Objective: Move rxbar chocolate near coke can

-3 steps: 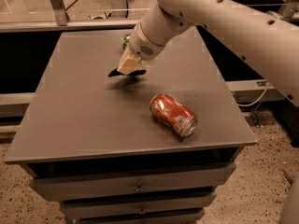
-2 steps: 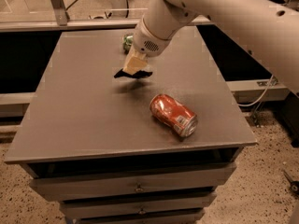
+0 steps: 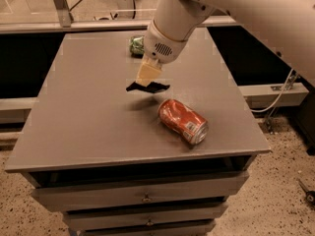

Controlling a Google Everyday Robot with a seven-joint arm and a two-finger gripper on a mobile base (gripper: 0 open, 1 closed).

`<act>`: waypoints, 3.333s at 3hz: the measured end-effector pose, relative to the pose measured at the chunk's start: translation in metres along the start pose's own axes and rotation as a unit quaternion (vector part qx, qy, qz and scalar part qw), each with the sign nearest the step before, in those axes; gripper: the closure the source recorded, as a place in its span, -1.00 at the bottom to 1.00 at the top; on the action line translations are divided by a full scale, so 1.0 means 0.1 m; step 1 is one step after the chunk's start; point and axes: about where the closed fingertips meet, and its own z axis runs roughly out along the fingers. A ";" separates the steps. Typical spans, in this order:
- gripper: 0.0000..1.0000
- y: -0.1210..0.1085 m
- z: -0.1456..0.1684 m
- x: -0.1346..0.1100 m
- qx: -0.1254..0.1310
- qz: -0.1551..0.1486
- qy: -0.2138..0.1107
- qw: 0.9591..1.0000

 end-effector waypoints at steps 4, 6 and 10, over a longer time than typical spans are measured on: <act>-0.71 0.37 0.20 0.01 -0.032 0.035 0.013 0.999; -1.00 0.33 0.16 0.05 -0.018 0.041 0.000 0.999; -1.00 -0.50 -1.05 1.12 0.203 0.068 -0.171 0.962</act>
Offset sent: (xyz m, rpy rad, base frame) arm -0.0332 0.0161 -0.0218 0.0013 0.0969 -0.0454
